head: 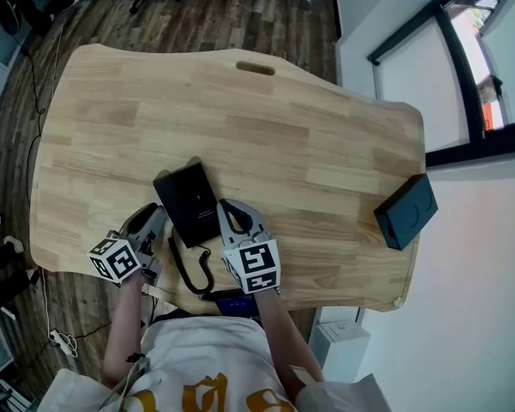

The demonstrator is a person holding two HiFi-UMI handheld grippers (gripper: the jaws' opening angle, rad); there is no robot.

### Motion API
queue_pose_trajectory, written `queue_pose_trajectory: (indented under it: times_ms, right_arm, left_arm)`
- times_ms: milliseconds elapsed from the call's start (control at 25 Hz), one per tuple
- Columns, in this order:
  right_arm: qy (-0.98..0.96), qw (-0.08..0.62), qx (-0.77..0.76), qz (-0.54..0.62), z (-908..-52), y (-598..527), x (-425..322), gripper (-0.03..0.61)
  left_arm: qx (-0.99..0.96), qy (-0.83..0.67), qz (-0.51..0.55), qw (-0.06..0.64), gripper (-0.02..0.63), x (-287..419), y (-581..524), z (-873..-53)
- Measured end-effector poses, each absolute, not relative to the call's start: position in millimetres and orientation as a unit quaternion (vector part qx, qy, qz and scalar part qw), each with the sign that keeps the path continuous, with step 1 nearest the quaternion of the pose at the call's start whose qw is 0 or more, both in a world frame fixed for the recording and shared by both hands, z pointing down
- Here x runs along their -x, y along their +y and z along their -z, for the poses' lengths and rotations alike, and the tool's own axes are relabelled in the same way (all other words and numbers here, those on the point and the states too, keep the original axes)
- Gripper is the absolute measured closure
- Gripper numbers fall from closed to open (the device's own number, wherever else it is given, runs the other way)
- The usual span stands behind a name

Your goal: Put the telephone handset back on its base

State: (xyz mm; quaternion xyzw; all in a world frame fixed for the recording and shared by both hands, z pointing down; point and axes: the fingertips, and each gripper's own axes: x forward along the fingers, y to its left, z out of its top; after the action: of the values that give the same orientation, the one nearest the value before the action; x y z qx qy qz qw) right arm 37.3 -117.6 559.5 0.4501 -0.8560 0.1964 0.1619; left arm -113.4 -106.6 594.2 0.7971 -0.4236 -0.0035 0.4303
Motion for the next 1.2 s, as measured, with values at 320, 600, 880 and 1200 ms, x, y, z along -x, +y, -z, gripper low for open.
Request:
queue_pose_trajectory:
  times_ms: [320,600,880,1200]
  right_arm:
    - [-0.861,0.137,-0.461,-0.168,-522.9,-101.3,-28.4,0.572]
    - [-0.864,0.124,-0.464,-0.150,-497.6,-72.3,-19.5,0.572]
    - [-0.858,0.113,-0.484,-0.127,-476.4,-50.1,-28.3,0.572]
    - [-0.853,0.105,-0.502,-0.098,-457.1,-28.3,-30.5,0.572]
  left_arm:
    - [-0.805,-0.463,0.034,0.369,0.508,133.2,-106.4,-541.9]
    - [-0.814,-0.480,0.040,0.323,0.611,127.4,-93.4,-502.2]
    - [-0.850,-0.484,0.007,0.210,0.612,112.6,-76.0,-450.2]
    - [-0.850,-0.498,0.005,0.173,0.611,111.3,-42.8,-433.7]
